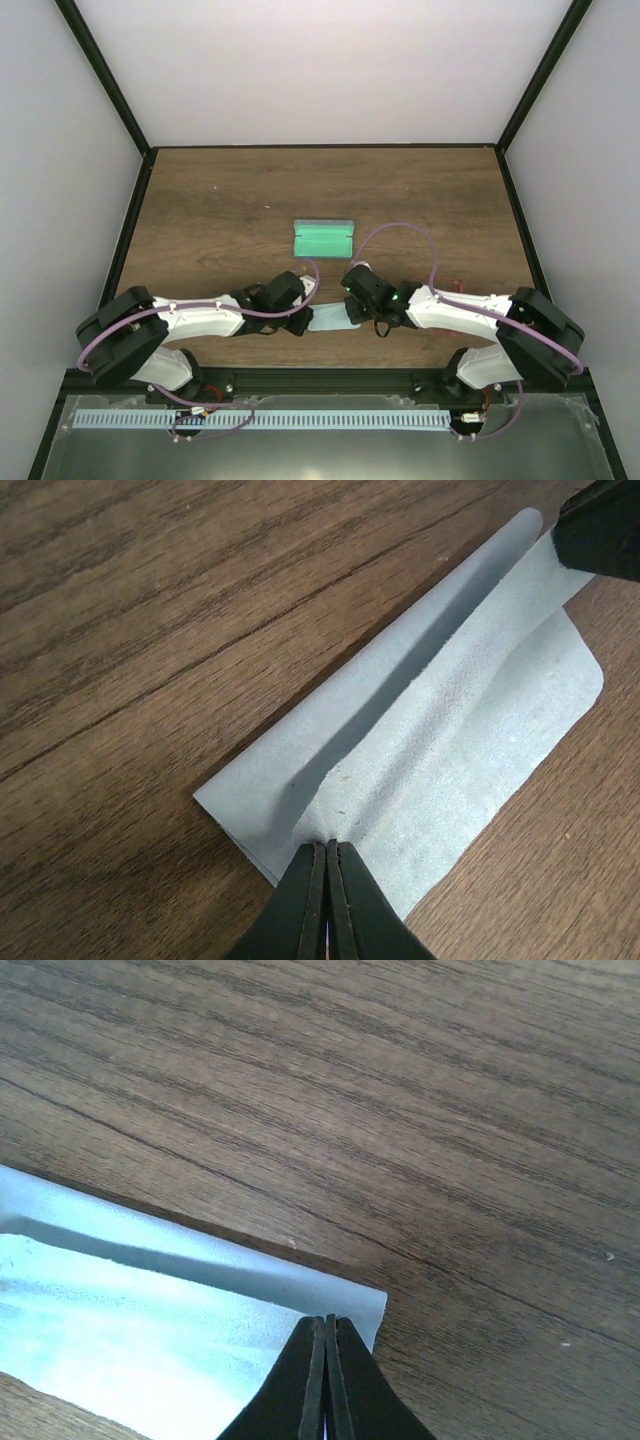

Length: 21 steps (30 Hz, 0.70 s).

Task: Organize the sunglasses
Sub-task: Fold the glasses cleaning cloth at the center of the board.

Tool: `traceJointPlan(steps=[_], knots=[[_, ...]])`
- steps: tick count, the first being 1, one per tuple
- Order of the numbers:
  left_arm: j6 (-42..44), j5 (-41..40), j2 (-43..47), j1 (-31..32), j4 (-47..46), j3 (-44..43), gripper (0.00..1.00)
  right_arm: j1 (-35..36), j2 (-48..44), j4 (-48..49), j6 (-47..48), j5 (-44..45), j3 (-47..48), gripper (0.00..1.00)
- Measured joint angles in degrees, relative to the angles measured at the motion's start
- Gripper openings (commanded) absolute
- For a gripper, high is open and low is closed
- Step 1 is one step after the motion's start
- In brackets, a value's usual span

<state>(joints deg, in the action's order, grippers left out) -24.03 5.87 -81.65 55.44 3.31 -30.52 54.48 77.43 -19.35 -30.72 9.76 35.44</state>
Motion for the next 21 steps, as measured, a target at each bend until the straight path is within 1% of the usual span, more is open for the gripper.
traceJointPlan(steps=[10, 14, 15, 18, 21], knots=[[0.0, 0.1, 0.1, 0.1, -0.5, 1.0, 0.08, 0.0, 0.0, 1.1, 0.0, -1.0, -1.4, 0.01], [0.0, 0.4, 0.1, 0.1, -0.6, 1.3, 0.14, 0.0, 0.0, 1.2, -0.1, -1.2, -2.1, 0.01], [0.0, 0.4, 0.1, 0.1, -0.7, 1.3, 0.15, 0.0, 0.0, 1.3, -0.1, -1.2, -2.2, 0.02], [0.0, 0.5, 0.1, 0.1, -0.8, 1.3, 0.17, 0.0, -0.2, 1.5, -0.2, -1.3, -2.6, 0.09], [0.0, 0.5, 0.2, 0.1, -0.8, 1.4, 0.17, 0.0, -1.1, 1.5, -0.3, -1.6, -2.8, 0.15]])
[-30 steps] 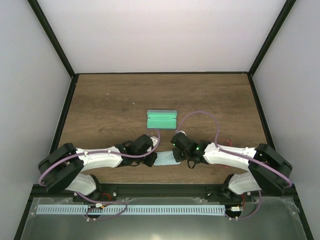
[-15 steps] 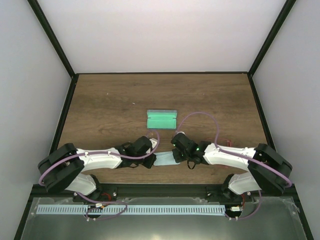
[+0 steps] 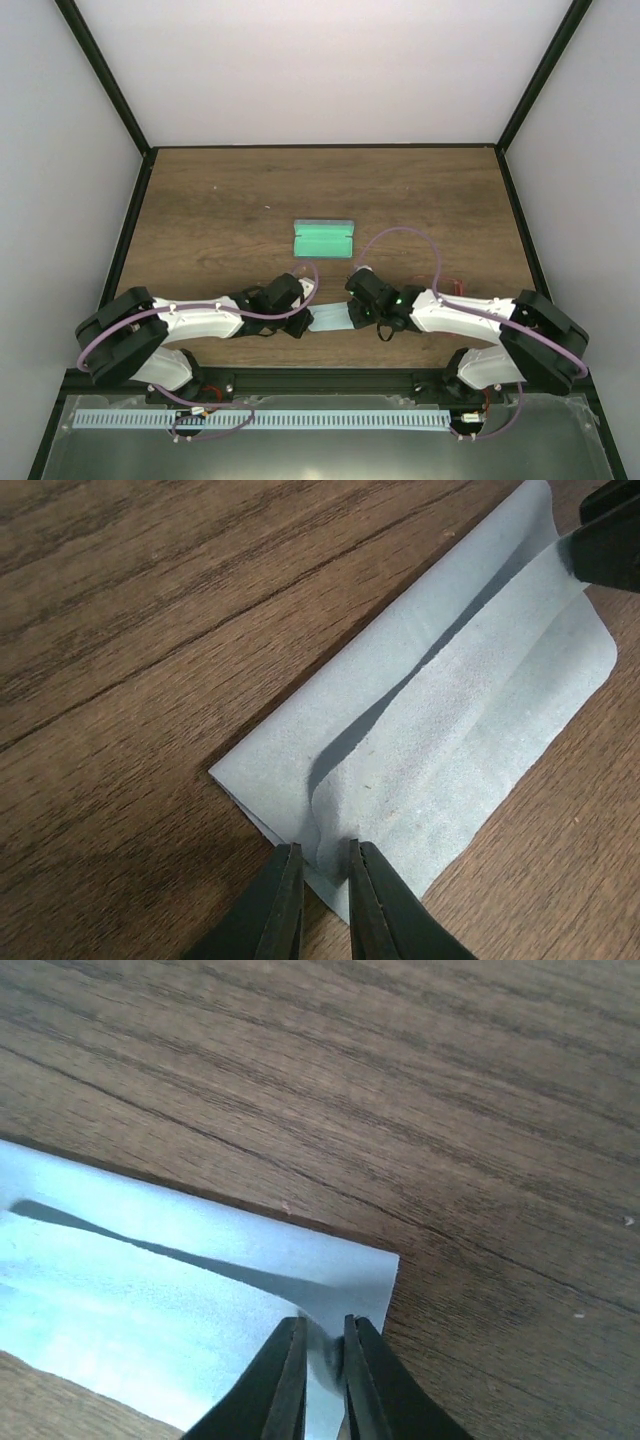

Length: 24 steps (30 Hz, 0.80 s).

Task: Organize the sunglasses
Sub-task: Fold the glasses cleaning cloth at the center of the board.

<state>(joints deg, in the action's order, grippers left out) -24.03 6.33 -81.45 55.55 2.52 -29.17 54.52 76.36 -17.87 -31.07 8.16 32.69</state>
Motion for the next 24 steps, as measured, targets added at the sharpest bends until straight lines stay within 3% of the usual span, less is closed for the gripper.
traceJointPlan(steps=[6, 9, 12, 15, 24], knots=[[0.0, -1.0, 2.1, 0.0, 0.3, 0.3, 0.17, 0.0, -4.0, 0.0, -0.2, -0.6, -0.1, 0.30], [-0.2, -2.4, 5.2, 0.0, 0.9, 0.3, 0.17, 0.0, -5.2, 0.0, -0.1, -1.0, 0.1, 0.31], [-0.5, -4.3, 8.0, 0.0, 2.2, -0.3, 0.17, 0.0, -4.2, 0.3, 0.1, -1.7, 0.7, 0.22], [-0.9, -5.9, 8.2, 0.0, 4.0, -2.6, 0.16, 0.0, -1.2, 0.8, 0.3, -2.8, 2.2, 0.01], [-1.3, -5.5, -2.0, 0.0, 4.1, -10.7, 0.08, 0.3, 5.3, 3.1, 0.2, -5.6, 5.2, 0.01]])
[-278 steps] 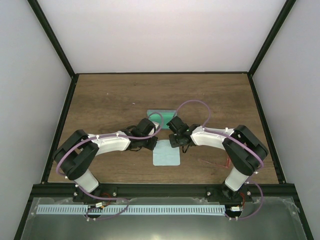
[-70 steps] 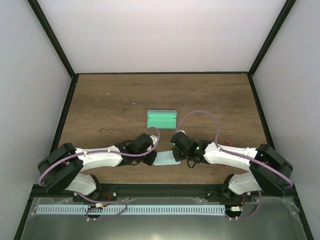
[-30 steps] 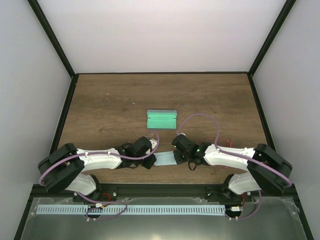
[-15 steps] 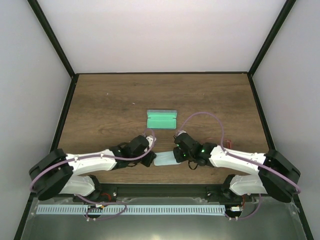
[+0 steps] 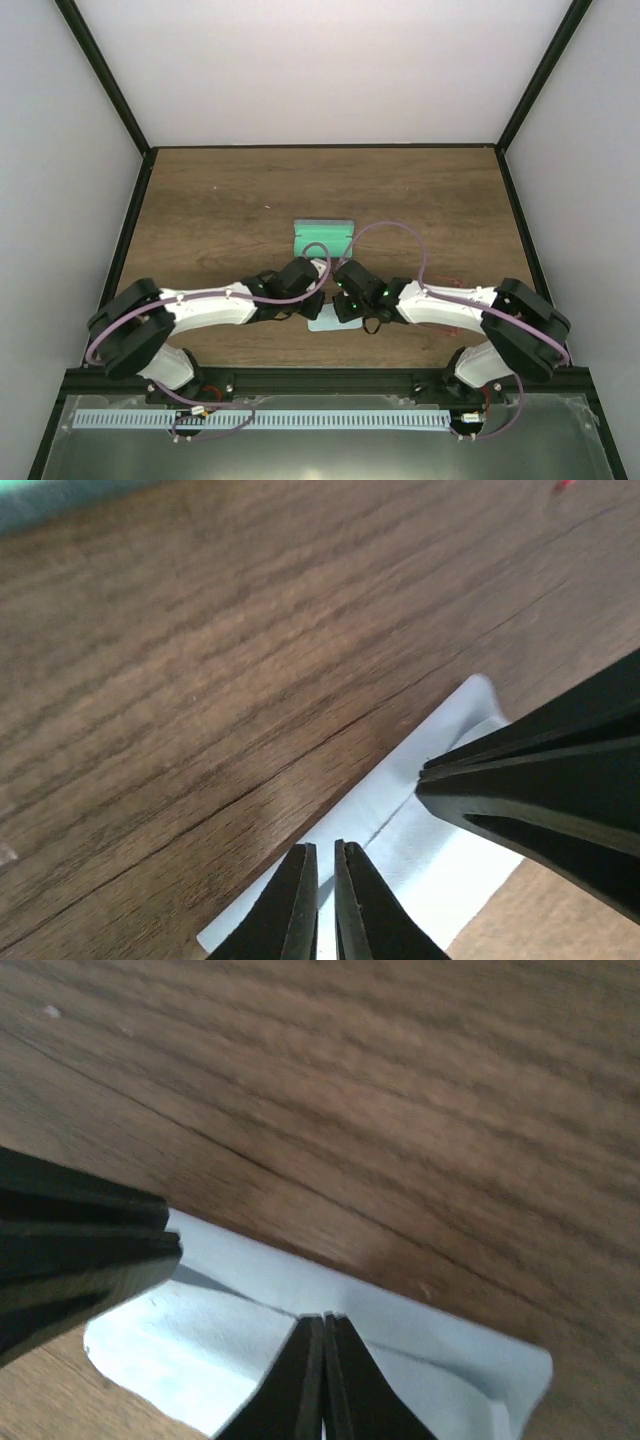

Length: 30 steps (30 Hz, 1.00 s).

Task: Organize the sunglasses
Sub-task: Fold the glasses cleaning cloth at the center of the board.

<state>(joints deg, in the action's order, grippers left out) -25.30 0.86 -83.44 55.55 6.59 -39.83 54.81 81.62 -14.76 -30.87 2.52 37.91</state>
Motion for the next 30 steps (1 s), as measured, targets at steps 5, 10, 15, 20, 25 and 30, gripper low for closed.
traceJointPlan(steps=[5, 10, 15, 20, 25, 30], knots=[[0.0, 0.3, -5.4, -0.1, -0.6, -1.1, 0.05, -0.1, 3.2, -0.7, 0.0, -0.6, 1.4, 0.01], [-0.2, 0.0, -6.1, -0.4, 0.0, -1.1, 0.04, 0.0, 5.5, -0.1, 0.1, -1.7, 2.0, 0.01], [-0.1, -0.3, -6.2, -0.7, -0.1, -1.1, 0.04, 0.0, 5.5, 0.4, 0.0, -3.0, 2.0, 0.01], [0.4, 0.2, -6.4, -1.0, -1.6, -1.0, 0.04, 0.1, 3.9, 0.8, -0.2, -4.4, 0.9, 0.01], [1.4, 1.5, -7.2, -1.0, -3.1, -1.0, 0.04, 0.3, 2.3, 1.5, -0.5, -4.9, -1.0, 0.01], [1.5, 1.7, -8.7, -1.7, -2.2, -0.9, 0.04, 1.1, -0.6, 3.4, -0.7, -5.5, -4.2, 0.01]])
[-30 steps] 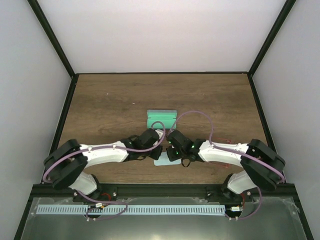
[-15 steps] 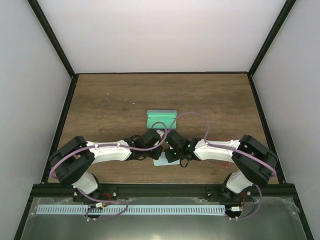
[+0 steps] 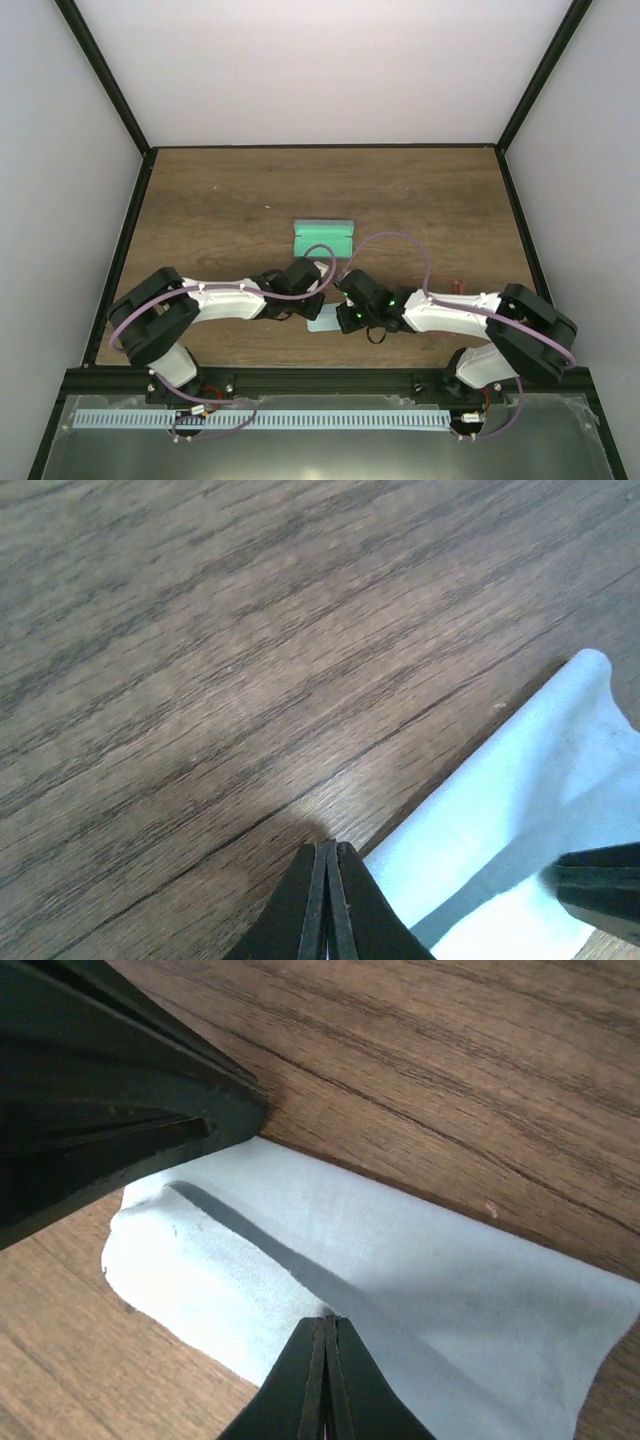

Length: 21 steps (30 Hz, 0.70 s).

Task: Organize the sunglasses
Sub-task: Fold the glasses cleaning cloth at the center of the board.

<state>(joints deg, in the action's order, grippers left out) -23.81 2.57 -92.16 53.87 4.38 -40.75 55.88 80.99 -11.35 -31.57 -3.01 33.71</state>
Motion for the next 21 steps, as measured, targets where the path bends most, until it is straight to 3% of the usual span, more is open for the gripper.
traceJointPlan(steps=[12, 18, 19, 21], knots=[[0.0, 0.3, -0.3, -0.6, 0.5, 0.1, 0.04, 0.2, -10.2, 1.3, -1.1, -1.0, -3.3, 0.01], [0.0, 1.7, 0.2, -0.6, -0.6, 1.2, 0.04, 0.2, -10.8, 1.1, -1.5, 0.4, -3.2, 0.01], [0.0, 2.1, 0.6, -0.6, -0.8, 1.6, 0.04, 0.2, -10.4, 0.9, -1.5, 0.7, -3.1, 0.02], [-0.3, 2.5, 1.7, -0.6, -0.8, 2.7, 0.09, 0.2, -8.9, 0.2, -1.6, 1.7, -2.6, 0.13]])
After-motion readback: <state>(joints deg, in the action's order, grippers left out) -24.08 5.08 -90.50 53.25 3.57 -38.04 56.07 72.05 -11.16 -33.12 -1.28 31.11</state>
